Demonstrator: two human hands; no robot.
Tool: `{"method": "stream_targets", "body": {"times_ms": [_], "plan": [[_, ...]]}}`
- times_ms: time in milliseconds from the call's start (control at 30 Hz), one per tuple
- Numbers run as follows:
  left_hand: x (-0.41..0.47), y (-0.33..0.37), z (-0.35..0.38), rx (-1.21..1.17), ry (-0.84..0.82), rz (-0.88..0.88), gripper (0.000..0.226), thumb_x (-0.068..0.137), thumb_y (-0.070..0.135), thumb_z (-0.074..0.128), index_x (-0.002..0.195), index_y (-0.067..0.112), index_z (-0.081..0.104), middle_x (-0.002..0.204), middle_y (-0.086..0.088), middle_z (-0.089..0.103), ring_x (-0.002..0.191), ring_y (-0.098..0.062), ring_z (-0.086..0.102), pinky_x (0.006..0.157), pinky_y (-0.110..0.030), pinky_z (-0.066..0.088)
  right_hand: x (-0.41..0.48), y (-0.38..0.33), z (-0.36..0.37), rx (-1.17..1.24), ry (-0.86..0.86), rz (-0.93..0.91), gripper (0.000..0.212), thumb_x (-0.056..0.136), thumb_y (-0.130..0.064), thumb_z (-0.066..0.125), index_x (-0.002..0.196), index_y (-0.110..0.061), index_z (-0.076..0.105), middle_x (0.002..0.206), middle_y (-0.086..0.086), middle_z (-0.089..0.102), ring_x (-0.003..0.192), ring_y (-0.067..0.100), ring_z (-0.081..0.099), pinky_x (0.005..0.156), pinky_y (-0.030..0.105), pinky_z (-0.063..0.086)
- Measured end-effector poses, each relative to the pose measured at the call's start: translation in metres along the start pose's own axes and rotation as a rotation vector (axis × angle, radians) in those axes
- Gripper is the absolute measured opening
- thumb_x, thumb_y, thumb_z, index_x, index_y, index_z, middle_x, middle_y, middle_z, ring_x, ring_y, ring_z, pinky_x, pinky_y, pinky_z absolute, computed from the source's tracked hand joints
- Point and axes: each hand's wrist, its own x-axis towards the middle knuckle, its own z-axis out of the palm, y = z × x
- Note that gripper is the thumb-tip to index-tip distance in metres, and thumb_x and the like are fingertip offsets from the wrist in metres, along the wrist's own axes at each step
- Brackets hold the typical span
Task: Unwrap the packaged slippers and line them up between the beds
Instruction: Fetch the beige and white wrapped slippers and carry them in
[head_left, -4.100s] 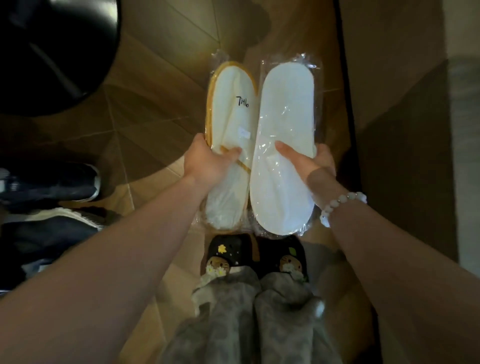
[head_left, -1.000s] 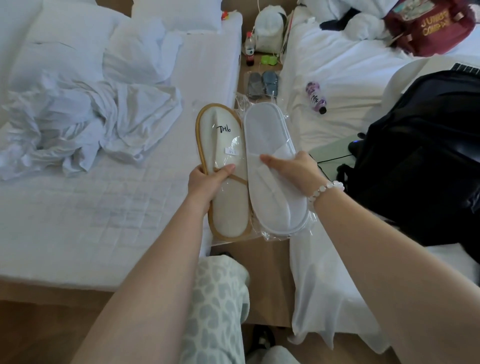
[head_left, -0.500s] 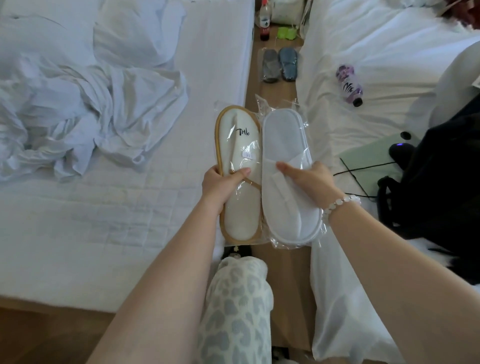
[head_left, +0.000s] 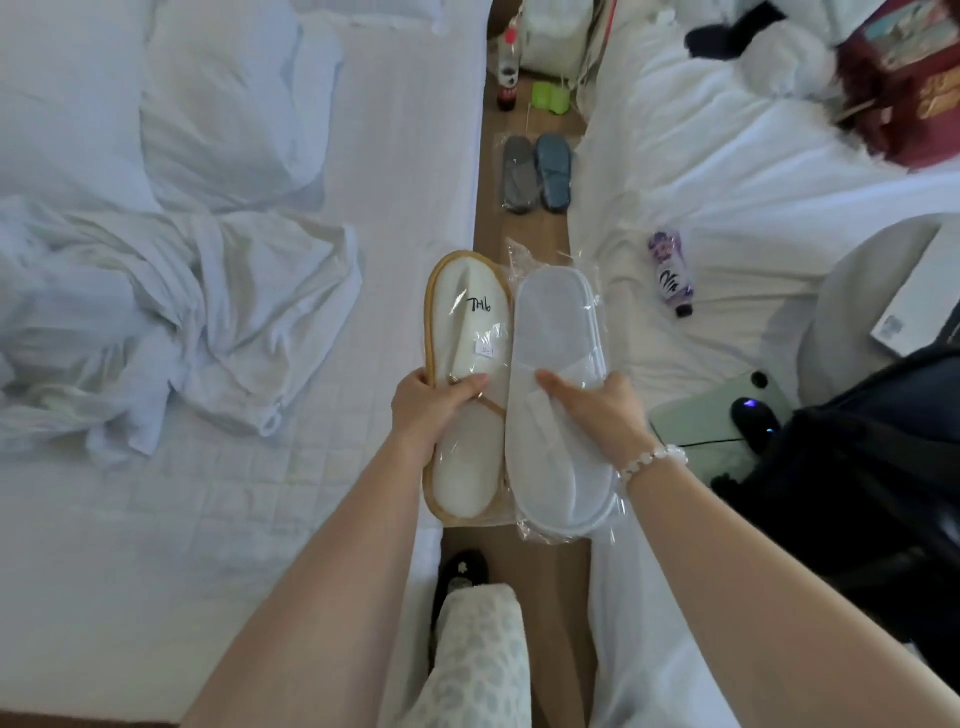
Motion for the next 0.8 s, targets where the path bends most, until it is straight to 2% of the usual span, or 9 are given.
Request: {"method": "stream_targets", "body": {"times_ms": [167,300,367,467,633,733,800], "plan": [[-0.027,0.078,-0.011,-0.021,0.007,-0.025,0.032,0.066,0.030,0.084,0.080,0.019,0.057,0.084,0.003,0.064,0.079,-0.016,0.064,0.066,-0.025,0.052,-0.029,-0.071,-0.042,-0.001,-0.032,-0.009,0.081,0.065,-0.062,0.073,0.122,-0.011,0.045,0.101,0.001,0.056,0.089,0.022,0.057,0.074,0.031,0.048],[-0.033,0.125,-0.001,-0.008,-0.016,0.004,0.039,0.062,0.033,0.085,0.089,0.015,0.063,0.095,-0.003,0.069,0.086,-0.020,0.067,0.075,-0.032,0.056,-0.040,-0.103,-0.073,0.042,0.017,-0.048,0.061,0.070,-0.056,0.073,0.107,-0.015,0.046,0.084,-0.004,0.052,0.070,0.014,0.051,0.060,0.024,0.041],[-0.033,0.142,0.009,0.012,-0.024,0.018,0.035,0.062,0.033,0.085,0.084,0.017,0.062,0.095,-0.004,0.069,0.088,-0.021,0.068,0.079,-0.033,0.056,-0.038,-0.111,-0.088,0.048,0.047,-0.047,0.058,0.070,-0.055,0.073,0.104,-0.016,0.046,0.082,-0.005,0.051,0.071,0.014,0.050,0.063,0.025,0.040],[-0.032,0.164,0.028,0.040,-0.038,0.028,0.031,0.063,0.032,0.084,0.080,0.021,0.061,0.096,-0.004,0.069,0.090,-0.022,0.068,0.084,-0.036,0.056,-0.026,-0.121,-0.107,0.051,0.071,-0.028,0.065,0.068,-0.057,0.074,0.109,-0.012,0.051,0.086,-0.003,0.058,0.074,0.016,0.055,0.066,0.026,0.043],[-0.013,0.205,0.052,0.051,-0.034,0.047,0.029,0.065,0.032,0.084,0.077,0.022,0.059,0.092,-0.001,0.067,0.088,-0.021,0.067,0.082,-0.034,0.055,0.003,-0.153,-0.131,0.052,0.056,-0.045,0.062,0.068,-0.057,0.074,0.106,-0.011,0.056,0.077,-0.003,0.059,0.066,0.012,0.056,0.059,0.025,0.045],[0.006,0.238,0.068,0.065,-0.051,0.043,0.031,0.065,0.032,0.084,0.081,0.021,0.059,0.090,0.000,0.067,0.084,-0.019,0.066,0.077,-0.031,0.054,0.030,-0.175,-0.149,0.101,0.041,-0.072,0.063,0.067,-0.055,0.075,0.109,-0.015,0.051,0.094,0.000,0.062,0.080,0.019,0.059,0.069,0.027,0.046],[0.019,0.263,0.081,0.096,-0.076,0.064,0.029,0.067,0.032,0.083,0.080,0.022,0.059,0.086,0.003,0.066,0.081,-0.017,0.065,0.075,-0.030,0.053,0.047,-0.189,-0.161,0.145,0.034,-0.077,0.057,0.067,-0.054,0.076,0.102,-0.020,0.047,0.097,0.001,0.061,0.084,0.022,0.059,0.074,0.028,0.046]]}}
